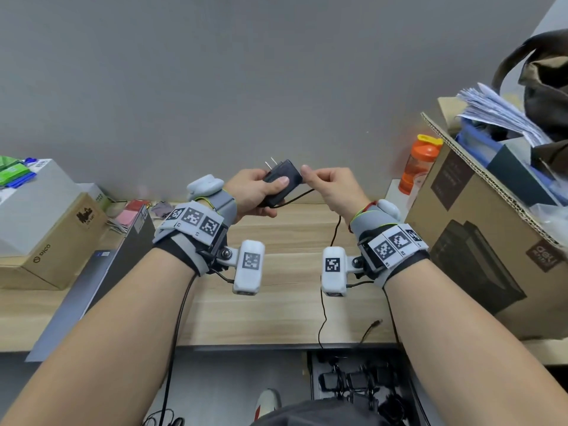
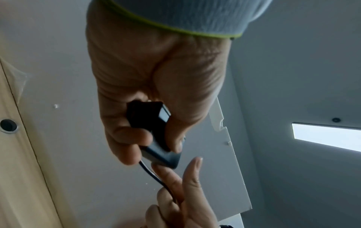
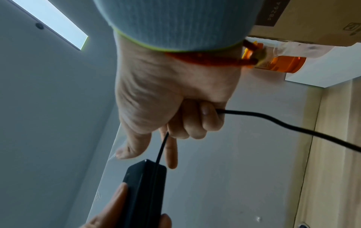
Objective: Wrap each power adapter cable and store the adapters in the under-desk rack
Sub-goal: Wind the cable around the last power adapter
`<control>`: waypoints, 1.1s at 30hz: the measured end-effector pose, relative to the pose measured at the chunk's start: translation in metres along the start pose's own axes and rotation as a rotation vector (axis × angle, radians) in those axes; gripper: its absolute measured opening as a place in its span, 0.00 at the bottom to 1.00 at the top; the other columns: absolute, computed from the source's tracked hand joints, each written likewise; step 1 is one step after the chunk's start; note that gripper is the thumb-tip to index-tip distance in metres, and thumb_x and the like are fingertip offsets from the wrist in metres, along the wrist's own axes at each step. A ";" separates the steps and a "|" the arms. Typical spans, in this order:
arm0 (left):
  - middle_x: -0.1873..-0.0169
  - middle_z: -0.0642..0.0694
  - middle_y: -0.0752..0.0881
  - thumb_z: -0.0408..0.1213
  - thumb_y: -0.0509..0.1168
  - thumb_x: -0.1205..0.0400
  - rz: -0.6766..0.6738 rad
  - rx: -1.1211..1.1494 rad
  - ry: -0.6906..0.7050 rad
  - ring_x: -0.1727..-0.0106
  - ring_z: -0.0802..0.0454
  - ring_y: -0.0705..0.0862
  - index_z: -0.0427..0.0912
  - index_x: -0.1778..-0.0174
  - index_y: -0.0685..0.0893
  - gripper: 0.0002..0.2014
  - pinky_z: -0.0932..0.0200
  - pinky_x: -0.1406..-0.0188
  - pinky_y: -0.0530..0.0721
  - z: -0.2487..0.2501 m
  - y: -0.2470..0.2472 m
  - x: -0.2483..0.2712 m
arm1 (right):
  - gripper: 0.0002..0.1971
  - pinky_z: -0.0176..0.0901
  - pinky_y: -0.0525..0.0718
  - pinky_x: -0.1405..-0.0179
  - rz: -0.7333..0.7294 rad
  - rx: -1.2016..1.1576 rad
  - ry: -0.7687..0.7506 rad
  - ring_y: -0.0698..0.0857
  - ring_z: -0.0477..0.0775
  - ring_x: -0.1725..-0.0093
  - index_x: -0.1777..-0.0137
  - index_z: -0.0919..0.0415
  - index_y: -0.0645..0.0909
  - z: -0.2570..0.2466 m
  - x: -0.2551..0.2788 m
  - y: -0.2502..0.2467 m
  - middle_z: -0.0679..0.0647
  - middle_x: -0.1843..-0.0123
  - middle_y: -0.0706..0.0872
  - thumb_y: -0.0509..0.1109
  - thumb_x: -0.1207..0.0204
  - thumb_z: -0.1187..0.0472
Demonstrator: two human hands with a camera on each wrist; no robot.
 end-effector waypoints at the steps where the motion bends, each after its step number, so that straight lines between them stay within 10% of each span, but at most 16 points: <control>1: 0.58 0.40 0.85 0.43 0.69 0.17 -0.027 -0.026 0.004 0.74 0.55 0.86 0.36 0.39 0.81 0.16 0.66 0.76 0.82 0.000 0.002 0.001 | 0.21 0.25 0.66 0.79 -0.017 0.004 0.014 0.68 0.39 0.80 0.54 0.63 0.90 -0.001 -0.001 0.000 0.38 0.84 0.68 0.68 0.19 0.44; 6: 0.54 0.42 0.85 0.43 0.74 0.21 0.003 0.109 0.054 0.66 0.52 0.88 0.34 0.39 0.86 0.19 0.51 0.50 0.90 0.001 0.003 0.002 | 0.32 0.39 0.58 0.75 -0.054 -0.022 0.020 0.59 0.43 0.80 0.52 0.77 0.84 0.001 -0.004 0.005 0.40 0.81 0.58 0.68 0.21 0.40; 10: 0.54 0.44 0.92 0.49 0.77 0.25 0.083 0.261 0.047 0.61 0.43 0.91 0.38 0.41 0.87 0.22 0.36 0.28 0.74 0.002 0.003 0.000 | 0.37 0.43 0.57 0.74 -0.040 -0.018 0.010 0.58 0.45 0.78 0.56 0.81 0.77 -0.001 -0.004 0.016 0.46 0.77 0.60 0.66 0.20 0.38; 16: 0.51 0.38 0.90 0.42 0.81 0.29 0.162 0.266 0.056 0.68 0.49 0.89 0.32 0.41 0.86 0.25 0.65 0.67 0.87 0.005 -0.007 -0.003 | 0.30 0.42 0.58 0.76 -0.102 -0.027 0.026 0.60 0.45 0.80 0.55 0.75 0.82 -0.003 -0.004 0.022 0.46 0.77 0.61 0.65 0.18 0.41; 19: 0.50 0.36 0.91 0.41 0.82 0.30 0.155 0.250 0.053 0.67 0.47 0.89 0.33 0.42 0.86 0.25 0.64 0.67 0.87 0.004 -0.012 -0.004 | 0.22 0.40 0.58 0.77 -0.174 -0.044 0.040 0.58 0.49 0.78 0.58 0.57 0.89 -0.002 0.001 0.017 0.48 0.78 0.60 0.66 0.19 0.39; 25: 0.57 0.39 0.92 0.42 0.85 0.36 0.193 0.026 0.038 0.61 0.37 0.92 0.35 0.48 0.87 0.25 0.43 0.48 0.89 -0.004 -0.014 -0.006 | 0.15 0.43 0.58 0.73 -0.231 0.029 0.001 0.60 0.51 0.73 0.66 0.56 0.89 -0.012 0.007 0.003 0.50 0.76 0.66 0.75 0.24 0.47; 33: 0.61 0.40 0.88 0.33 0.83 0.33 0.000 -0.118 0.093 0.71 0.50 0.87 0.36 0.54 0.85 0.16 0.61 0.70 0.88 -0.003 0.005 -0.001 | 0.13 0.26 0.64 0.79 -0.157 0.041 -0.063 0.65 0.39 0.81 0.66 0.60 0.83 -0.031 -0.001 -0.015 0.39 0.82 0.69 0.77 0.25 0.55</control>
Point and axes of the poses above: each hand's wrist, its own x-axis away from the middle knuckle, its own y-axis out of the palm, z = x × y, the point moved 4 cm from there along -x, towards the middle knuckle
